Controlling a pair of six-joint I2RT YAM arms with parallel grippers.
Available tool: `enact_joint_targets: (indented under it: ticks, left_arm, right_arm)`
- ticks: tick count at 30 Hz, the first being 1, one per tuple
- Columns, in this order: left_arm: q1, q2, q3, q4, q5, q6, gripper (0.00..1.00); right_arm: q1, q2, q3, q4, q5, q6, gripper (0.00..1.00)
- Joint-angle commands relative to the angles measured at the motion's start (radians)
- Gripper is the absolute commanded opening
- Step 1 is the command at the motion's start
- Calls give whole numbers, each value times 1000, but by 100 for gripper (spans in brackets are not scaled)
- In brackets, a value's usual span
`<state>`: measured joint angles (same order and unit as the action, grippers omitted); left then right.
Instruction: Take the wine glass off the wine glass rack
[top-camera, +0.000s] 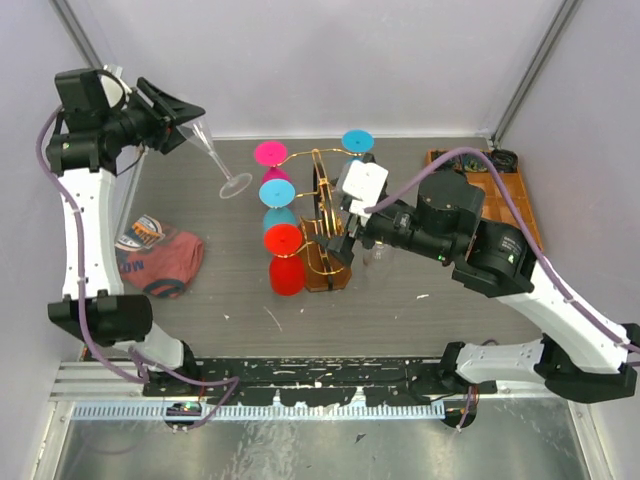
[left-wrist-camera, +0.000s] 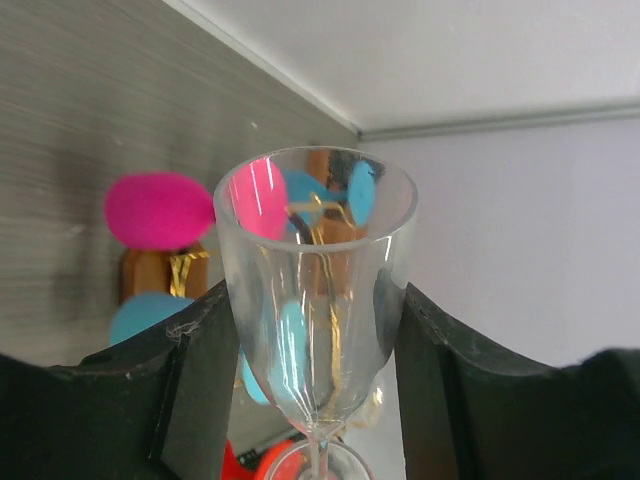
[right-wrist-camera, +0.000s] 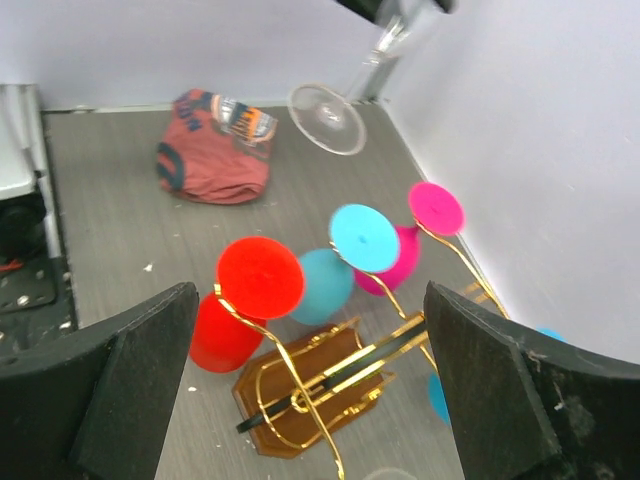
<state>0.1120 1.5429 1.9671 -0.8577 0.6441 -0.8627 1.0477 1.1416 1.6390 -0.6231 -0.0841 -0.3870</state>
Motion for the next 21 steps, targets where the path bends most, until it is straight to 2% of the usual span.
enact_joint_targets:
  ticks: [1, 5, 7, 8, 13, 17, 19, 21]
  left_arm:
    - [8, 112, 102, -21, -152, 104, 27]
    - [6, 191, 202, -63, -401, 237, 27]
    - [6, 209, 193, -21, -488, 296, 27]
    - [3, 213, 173, 16, -545, 317, 27]
    - [-49, 201, 12, 279, -797, 441, 29]
    - [-156, 185, -189, 596, -1010, 585, 32]
    - [-192, 195, -293, 768, -1080, 632, 37]
    - [-213, 230, -339, 870, -1133, 668, 37]
  right_arm:
    - [4, 52, 40, 19, 271, 79, 100]
    - [-18, 87, 39, 45, 341, 111, 100]
    - [-60, 88, 12, 84, 317, 153, 100]
    - [-92, 87, -2, 101, 258, 179, 100]
    - [-264, 94, -36, 167, 113, 314, 100]
    - [-357, 143, -25, 169, 47, 378, 100]
    - [-388, 161, -31, 181, 21, 394, 100]
    - [-419, 176, -40, 200, -4, 410, 100]
